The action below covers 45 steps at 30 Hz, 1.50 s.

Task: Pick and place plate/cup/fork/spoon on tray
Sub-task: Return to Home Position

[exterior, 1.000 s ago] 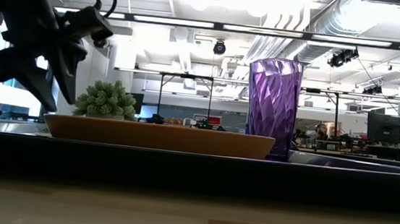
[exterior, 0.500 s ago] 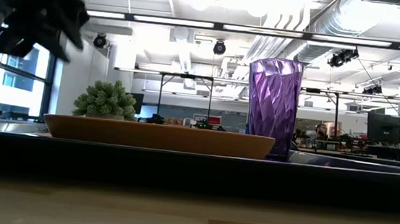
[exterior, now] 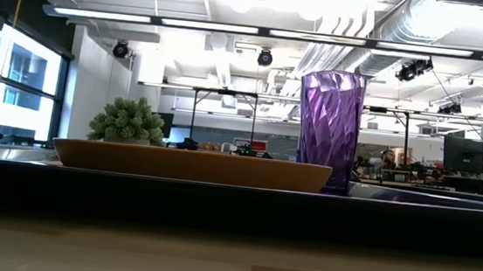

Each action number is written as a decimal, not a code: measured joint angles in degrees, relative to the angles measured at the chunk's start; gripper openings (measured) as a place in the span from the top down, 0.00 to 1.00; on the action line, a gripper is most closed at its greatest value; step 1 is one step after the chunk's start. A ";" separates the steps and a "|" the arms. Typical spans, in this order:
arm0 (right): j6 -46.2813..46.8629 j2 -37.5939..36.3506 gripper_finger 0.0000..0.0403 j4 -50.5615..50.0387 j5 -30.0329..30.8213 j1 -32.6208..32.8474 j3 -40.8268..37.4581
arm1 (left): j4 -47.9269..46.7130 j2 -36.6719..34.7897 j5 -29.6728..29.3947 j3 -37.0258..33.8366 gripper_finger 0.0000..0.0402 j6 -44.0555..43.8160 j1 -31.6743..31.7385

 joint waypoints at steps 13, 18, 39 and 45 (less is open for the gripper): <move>1.91 0.00 0.83 7.67 -0.12 2.05 0.00 | 6.56 -15.39 4.44 -14.40 0.78 14.17 -1.36; 2.67 0.00 0.83 7.67 -0.12 2.05 0.00 | 17.65 -21.81 4.49 -23.95 0.81 14.66 -1.36; -8.06 -3.22 0.83 0.02 0.39 -0.16 0.00 | 18.32 -28.85 -0.12 -33.04 0.81 23.38 -1.34; -9.72 -10.31 0.83 -9.04 5.65 -1.58 0.00 | 16.69 -28.85 -4.91 -33.00 0.81 16.14 -1.31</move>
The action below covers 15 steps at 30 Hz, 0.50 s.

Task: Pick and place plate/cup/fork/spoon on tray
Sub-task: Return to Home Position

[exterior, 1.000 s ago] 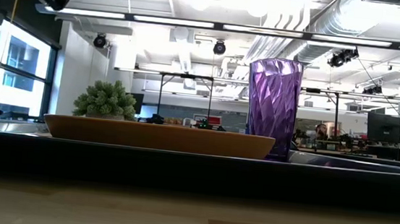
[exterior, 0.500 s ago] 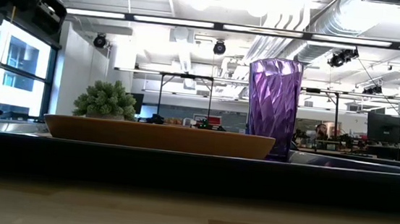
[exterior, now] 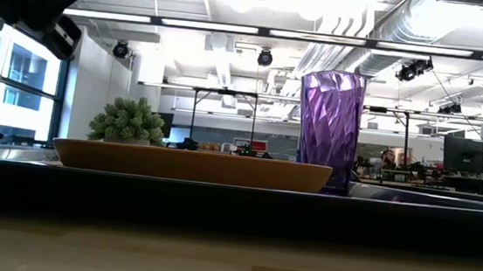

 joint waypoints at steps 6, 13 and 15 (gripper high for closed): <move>-4.14 -10.73 0.83 1.82 4.05 0.08 -8.24 | -1.30 0.00 -0.01 0.00 0.81 -3.99 -0.02; -3.69 -31.69 0.83 22.61 2.11 -1.53 -42.87 | -6.56 0.00 -0.20 0.02 0.81 -6.01 -0.02; -3.41 -37.40 0.83 31.76 -0.85 -1.92 -52.91 | -7.85 0.02 -0.16 0.02 0.81 -5.53 -0.02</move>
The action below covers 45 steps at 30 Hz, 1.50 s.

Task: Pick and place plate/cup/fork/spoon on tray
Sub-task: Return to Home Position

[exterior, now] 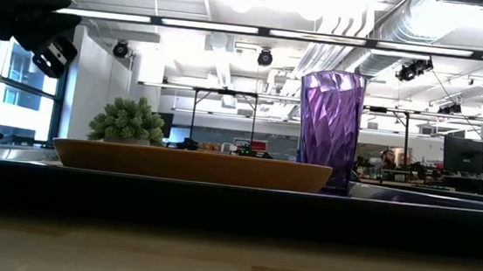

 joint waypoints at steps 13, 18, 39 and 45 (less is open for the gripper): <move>4.48 -23.54 0.83 29.77 -10.06 -0.09 -41.18 | -0.30 -0.02 -11.44 0.00 0.81 2.43 0.00; 5.73 -30.27 0.83 36.58 -10.15 -0.09 -51.09 | 0.34 -0.02 -15.99 0.00 0.81 4.45 0.01; 4.81 -51.12 0.83 38.57 -17.84 -0.05 -67.93 | -3.11 0.22 -16.08 0.00 0.81 8.36 0.00; 5.17 -56.51 0.83 41.67 -20.48 -0.05 -73.43 | -3.13 0.22 -16.10 0.00 0.81 17.86 0.00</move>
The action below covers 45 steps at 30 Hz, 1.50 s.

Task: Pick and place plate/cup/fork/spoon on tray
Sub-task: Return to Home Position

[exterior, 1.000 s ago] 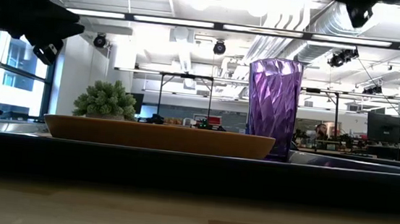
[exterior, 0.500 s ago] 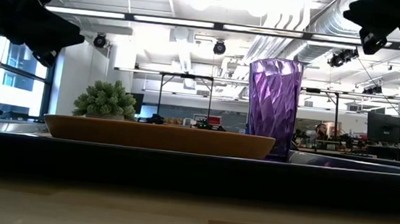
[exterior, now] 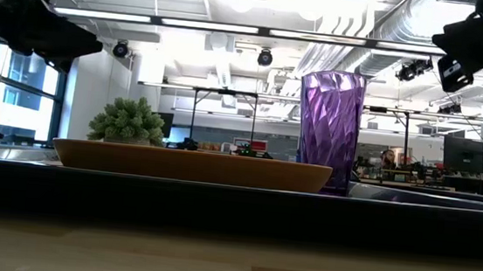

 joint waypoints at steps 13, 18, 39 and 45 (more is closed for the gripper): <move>-2.62 -4.19 0.83 5.34 -6.85 0.00 -7.95 | 0.00 0.00 0.00 0.00 0.81 2.31 0.00; -4.86 -4.19 0.83 5.59 -7.44 0.00 -8.08 | 0.03 0.00 0.05 0.00 0.81 2.29 0.00; -2.38 -3.09 0.83 5.59 -7.22 -0.98 -8.08 | 0.02 0.00 0.20 0.00 0.81 2.22 0.00; -2.21 -3.09 0.83 5.59 -7.22 -0.98 -8.11 | 0.02 0.00 0.20 0.00 0.81 2.22 0.00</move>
